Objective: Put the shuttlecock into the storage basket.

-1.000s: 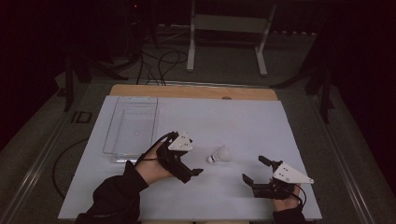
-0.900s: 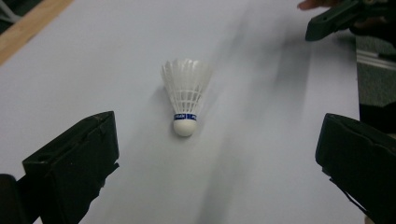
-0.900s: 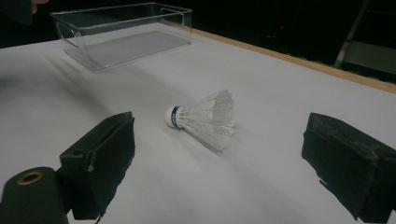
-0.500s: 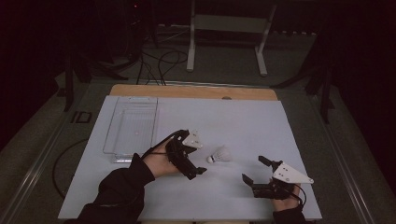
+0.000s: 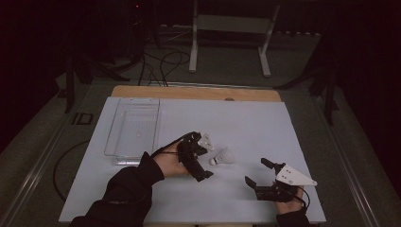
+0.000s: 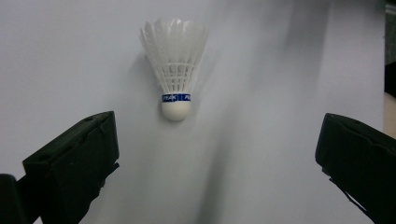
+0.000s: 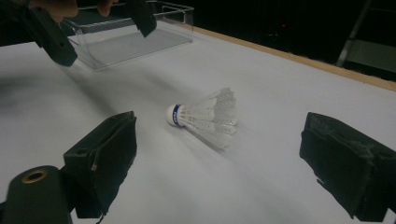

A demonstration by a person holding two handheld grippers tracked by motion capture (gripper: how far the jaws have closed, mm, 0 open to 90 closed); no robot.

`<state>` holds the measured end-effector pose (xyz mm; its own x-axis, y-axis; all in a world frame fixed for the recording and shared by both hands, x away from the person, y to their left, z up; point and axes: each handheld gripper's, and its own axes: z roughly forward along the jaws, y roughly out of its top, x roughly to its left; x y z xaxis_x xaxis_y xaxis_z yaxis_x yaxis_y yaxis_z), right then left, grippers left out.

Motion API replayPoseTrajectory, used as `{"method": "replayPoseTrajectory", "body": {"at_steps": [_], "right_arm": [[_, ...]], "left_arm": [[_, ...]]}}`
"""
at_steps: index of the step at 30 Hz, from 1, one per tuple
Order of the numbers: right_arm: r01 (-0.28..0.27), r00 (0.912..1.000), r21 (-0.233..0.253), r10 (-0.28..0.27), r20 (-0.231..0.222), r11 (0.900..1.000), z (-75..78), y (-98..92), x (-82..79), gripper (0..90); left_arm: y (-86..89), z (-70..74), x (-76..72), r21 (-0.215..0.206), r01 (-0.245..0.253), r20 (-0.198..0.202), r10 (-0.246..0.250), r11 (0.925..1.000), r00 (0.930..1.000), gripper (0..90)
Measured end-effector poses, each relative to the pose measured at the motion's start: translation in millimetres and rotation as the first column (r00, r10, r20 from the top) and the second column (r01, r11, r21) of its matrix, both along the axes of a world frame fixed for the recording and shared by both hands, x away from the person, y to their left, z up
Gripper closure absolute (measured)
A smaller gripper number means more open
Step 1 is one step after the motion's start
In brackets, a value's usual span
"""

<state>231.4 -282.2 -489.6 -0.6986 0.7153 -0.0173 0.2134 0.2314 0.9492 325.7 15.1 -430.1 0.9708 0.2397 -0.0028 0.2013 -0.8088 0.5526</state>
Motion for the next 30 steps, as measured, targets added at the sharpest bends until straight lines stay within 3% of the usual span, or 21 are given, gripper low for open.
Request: {"method": "replayPoseTrajectory", "body": {"at_steps": [4, 10, 14, 19, 23, 26, 30], "right_arm": [[0.005, 0.9999, -0.007, -0.005, 0.012, 1.000, 0.7, 0.4, -0.4, 10.9], [0.013, 0.9994, 0.022, -0.013, 0.031, 1.000, 2.9, -3.0, -1.7, 10.2], [0.021, 0.9993, 0.006, -0.021, 0.030, 1.000, 2.4, -2.7, -1.5, 10.3], [0.011, 0.9996, 0.001, -0.011, 0.026, 1.000, 1.6, -1.5, -1.0, 10.3], [0.009, 0.9998, 0.001, -0.009, 0.020, 1.000, 1.0, -1.6, -0.5, 10.4], [0.010, 0.9997, -0.004, -0.010, 0.020, 1.000, 1.0, -0.9, -0.5, 10.3], [0.011, 0.9997, -0.004, -0.011, 0.022, 1.000, 1.2, -1.0, -0.9, 10.3]], "left_arm": [[-5.2, -2.6, 2.3, 0.024, 0.014, -0.010, -0.014, 0.9996, 0.9999, 0.0], [-9.5, -4.5, 6.7, 0.039, 0.024, -0.022, -0.023, 0.9990, 0.9995, 0.0], [-11.9, -8.6, 11.4, 0.061, 0.029, -0.042, -0.026, 0.9977, 0.9988, 0.0], [-15.7, -16.0, 16.7, 0.136, 0.027, -0.055, -0.020, 0.9904, 0.9983, 0.0], [-18.0, -18.3, 19.7, 0.146, 0.029, -0.076, -0.018, 0.9889, 0.9970, 0.1], [-23.5, -22.9, 22.5, 0.192, 0.041, -0.094, -0.023, 0.9806, 0.9953, 0.2], [-27.3, -26.7, 26.1, 0.197, 0.041, -0.106, -0.020, 0.9796, 0.9941, 2.0]]}}
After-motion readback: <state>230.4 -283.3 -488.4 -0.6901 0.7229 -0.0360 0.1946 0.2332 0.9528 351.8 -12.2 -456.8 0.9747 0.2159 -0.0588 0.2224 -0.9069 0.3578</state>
